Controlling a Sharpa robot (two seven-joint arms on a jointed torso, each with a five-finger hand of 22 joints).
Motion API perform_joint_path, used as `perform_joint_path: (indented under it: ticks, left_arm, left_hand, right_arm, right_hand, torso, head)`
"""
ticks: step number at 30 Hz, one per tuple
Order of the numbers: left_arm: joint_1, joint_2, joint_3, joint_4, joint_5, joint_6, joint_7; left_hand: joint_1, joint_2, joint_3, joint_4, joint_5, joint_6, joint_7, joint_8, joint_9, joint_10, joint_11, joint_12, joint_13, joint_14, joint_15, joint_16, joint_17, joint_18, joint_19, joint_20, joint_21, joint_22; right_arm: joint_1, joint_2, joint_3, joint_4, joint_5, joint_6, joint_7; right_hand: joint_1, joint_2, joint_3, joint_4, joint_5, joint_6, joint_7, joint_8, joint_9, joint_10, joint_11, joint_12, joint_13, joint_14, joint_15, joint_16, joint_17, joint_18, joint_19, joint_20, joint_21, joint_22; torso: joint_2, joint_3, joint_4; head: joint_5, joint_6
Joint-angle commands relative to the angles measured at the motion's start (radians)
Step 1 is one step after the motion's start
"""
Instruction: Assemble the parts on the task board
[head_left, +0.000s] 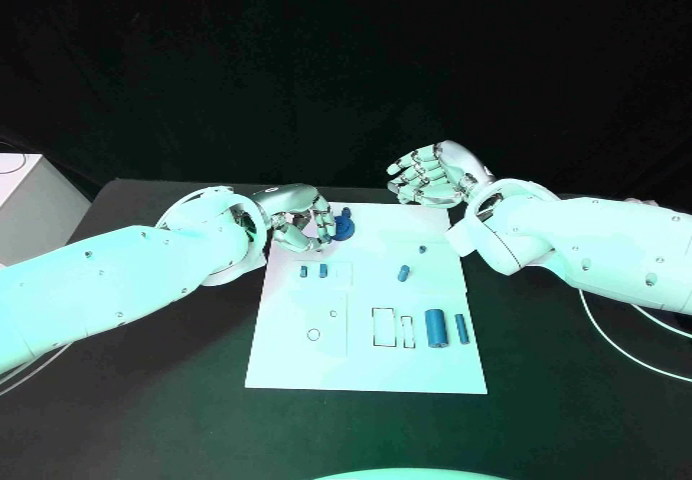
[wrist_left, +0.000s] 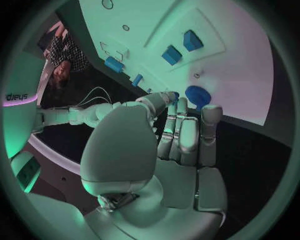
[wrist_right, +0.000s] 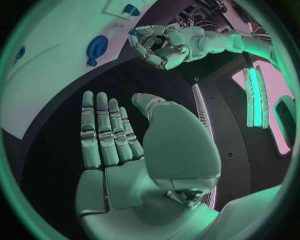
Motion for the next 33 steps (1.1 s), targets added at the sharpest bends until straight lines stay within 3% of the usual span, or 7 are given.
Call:
perform_joint_path:
  ticks: [1, 9, 16, 22, 33]
  left_arm:
    - [0.001, -0.014, 0.002, 0.007, 0.048, 0.034, 0.005]
    - [0.001, -0.032, -0.002, -0.01, 0.023, 0.05, -0.006]
    - [-0.001, -0.021, -0.005, -0.026, 0.005, 0.049, -0.008]
    - [-0.001, -0.011, -0.007, -0.041, -0.001, 0.051, -0.009]
    - [-0.005, 0.019, -0.023, -0.077, -0.009, 0.06, -0.007]
  left_hand:
    - [-0.007, 0.001, 0.001, -0.005, -0.001, 0.007, 0.002, -0.005, 0.001, 0.008, 0.0, -0.005, -0.001, 0.007, 0.003, 0.005, 0.001, -0.007, 0.008, 0.002, 0.005, 0.001]
    - [-0.008, 0.001, 0.001, -0.005, -0.001, 0.009, 0.001, -0.005, 0.001, 0.009, 0.0, -0.006, -0.001, 0.007, 0.003, 0.004, -0.001, -0.008, 0.01, 0.002, 0.007, 0.005]
    - [-0.008, 0.001, 0.001, -0.006, -0.001, 0.01, 0.001, -0.006, 0.001, 0.011, 0.0, -0.007, -0.001, 0.008, 0.003, 0.005, 0.001, -0.009, 0.012, 0.002, 0.008, 0.007]
    - [-0.009, 0.001, 0.001, -0.006, -0.001, 0.011, 0.001, -0.006, 0.001, 0.012, -0.001, -0.008, -0.001, 0.008, 0.002, 0.005, 0.001, -0.009, 0.012, 0.002, 0.009, 0.008]
    - [-0.009, 0.001, 0.001, -0.006, -0.001, 0.011, 0.001, -0.006, 0.001, 0.012, -0.001, -0.008, -0.001, 0.008, 0.002, 0.005, 0.001, -0.009, 0.012, 0.002, 0.009, 0.008]
  right_arm:
    - [0.0, -0.003, 0.0, 0.001, 0.0, 0.01, 0.008]
    - [-0.001, -0.005, 0.0, 0.0, 0.001, 0.01, 0.008]
    - [-0.002, -0.004, 0.0, 0.0, 0.001, 0.01, 0.008]
    - [-0.003, -0.004, 0.0, 0.0, 0.001, 0.01, 0.008]
    - [-0.003, -0.003, 0.0, 0.002, 0.001, 0.01, 0.009]
  right_hand:
    - [-0.009, 0.0, 0.002, -0.006, 0.006, 0.001, 0.018, -0.005, -0.001, 0.003, 0.006, -0.006, -0.002, -0.005, 0.004, -0.007, -0.002, 0.013, -0.008, 0.002, -0.003, -0.002]
    - [-0.009, 0.0, 0.002, -0.006, 0.006, 0.002, 0.018, -0.005, -0.001, 0.002, 0.007, -0.006, -0.003, -0.005, 0.004, -0.008, -0.003, 0.013, -0.009, 0.003, -0.003, -0.003]
    - [-0.009, 0.0, 0.002, -0.006, 0.006, 0.002, 0.018, -0.005, -0.001, 0.002, 0.007, -0.007, -0.003, -0.005, 0.004, -0.008, -0.003, 0.013, -0.009, 0.003, -0.003, -0.004]
    - [-0.009, 0.0, 0.002, -0.007, 0.007, 0.002, 0.018, -0.005, -0.002, 0.002, 0.007, -0.007, -0.004, -0.005, 0.004, -0.008, -0.004, 0.013, -0.009, 0.003, -0.003, -0.005]
    - [-0.009, 0.0, 0.002, -0.007, 0.007, 0.002, 0.018, -0.005, -0.002, 0.002, 0.007, -0.007, -0.004, -0.005, 0.004, -0.008, -0.004, 0.013, -0.009, 0.003, -0.003, -0.005]
  torso:
    - [0.001, -0.0007, 0.0016]
    - [0.0, -0.0004, -0.0005]
    - [0.002, -0.0008, -0.0041]
    - [0.001, 0.0003, -0.0021]
    - [0.002, 0.0001, -0.0035]
  head:
    - [-0.002, -0.005]
    - [0.004, -0.004]
    - [0.006, -0.009]
    - [0.004, -0.01]
    - [0.004, -0.013]
